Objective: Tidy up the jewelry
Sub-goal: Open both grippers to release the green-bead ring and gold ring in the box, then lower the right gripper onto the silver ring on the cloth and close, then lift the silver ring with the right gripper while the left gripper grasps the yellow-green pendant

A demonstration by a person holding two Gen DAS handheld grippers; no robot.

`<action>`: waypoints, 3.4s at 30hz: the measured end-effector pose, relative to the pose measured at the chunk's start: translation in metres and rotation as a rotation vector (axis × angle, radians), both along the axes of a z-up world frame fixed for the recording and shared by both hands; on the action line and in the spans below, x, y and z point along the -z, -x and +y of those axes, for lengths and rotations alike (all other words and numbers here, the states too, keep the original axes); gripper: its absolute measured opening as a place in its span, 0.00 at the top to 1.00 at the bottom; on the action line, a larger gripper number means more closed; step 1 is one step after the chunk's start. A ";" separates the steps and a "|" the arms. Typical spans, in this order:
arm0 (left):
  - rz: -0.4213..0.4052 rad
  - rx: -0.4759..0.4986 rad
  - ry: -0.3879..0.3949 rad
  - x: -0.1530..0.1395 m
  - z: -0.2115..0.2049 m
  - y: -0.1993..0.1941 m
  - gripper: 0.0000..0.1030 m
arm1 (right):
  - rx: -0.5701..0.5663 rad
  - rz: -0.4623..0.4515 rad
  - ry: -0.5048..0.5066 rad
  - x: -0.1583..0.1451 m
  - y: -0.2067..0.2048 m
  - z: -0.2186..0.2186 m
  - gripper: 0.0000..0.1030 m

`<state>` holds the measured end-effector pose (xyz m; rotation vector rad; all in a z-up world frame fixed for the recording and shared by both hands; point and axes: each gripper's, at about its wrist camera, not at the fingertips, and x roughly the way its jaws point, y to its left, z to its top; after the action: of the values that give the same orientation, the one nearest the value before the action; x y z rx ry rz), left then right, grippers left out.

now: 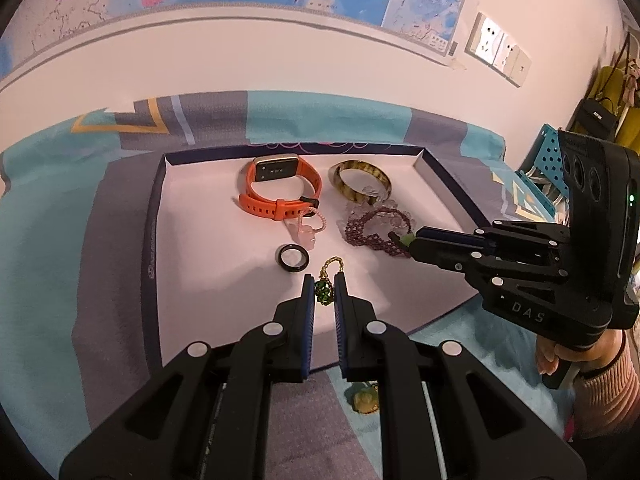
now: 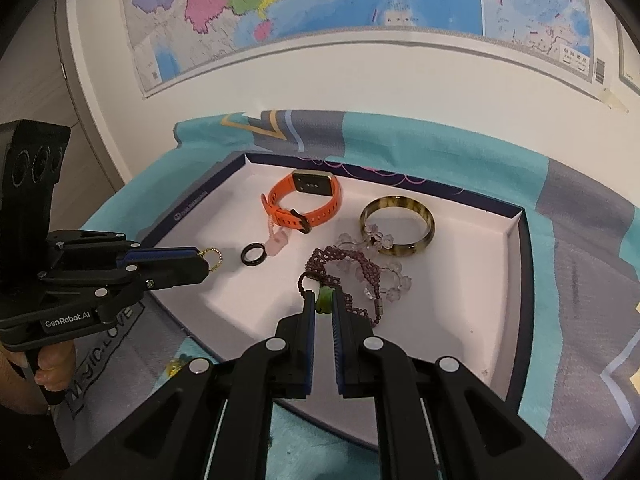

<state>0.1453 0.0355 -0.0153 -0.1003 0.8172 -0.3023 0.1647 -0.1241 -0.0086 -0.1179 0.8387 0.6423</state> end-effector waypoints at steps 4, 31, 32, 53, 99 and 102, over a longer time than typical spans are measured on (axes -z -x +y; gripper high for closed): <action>0.015 -0.008 0.001 0.004 0.001 -0.006 0.90 | 0.001 0.006 0.011 0.004 -0.003 0.003 0.93; 0.023 -0.064 -0.033 0.009 0.005 -0.014 0.70 | 0.039 -0.018 0.000 -0.003 -0.004 0.001 0.78; 0.014 -0.069 -0.035 0.006 0.006 -0.011 0.65 | 0.038 -0.019 -0.019 -0.006 -0.001 -0.003 0.78; -0.076 0.024 -0.090 0.003 -0.004 0.084 0.56 | -0.019 0.050 -0.011 0.014 0.078 -0.017 0.68; 0.032 0.072 -0.083 0.029 -0.028 0.064 0.81 | 0.004 0.058 0.000 0.018 0.079 -0.021 0.96; 0.034 0.070 -0.086 0.029 -0.028 0.063 0.84 | 0.005 0.054 -0.006 0.017 0.080 -0.022 0.96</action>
<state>0.0822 0.0072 -0.0445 0.0037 0.8676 -0.3319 0.0850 -0.1457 -0.0257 -0.0929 0.8889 0.6461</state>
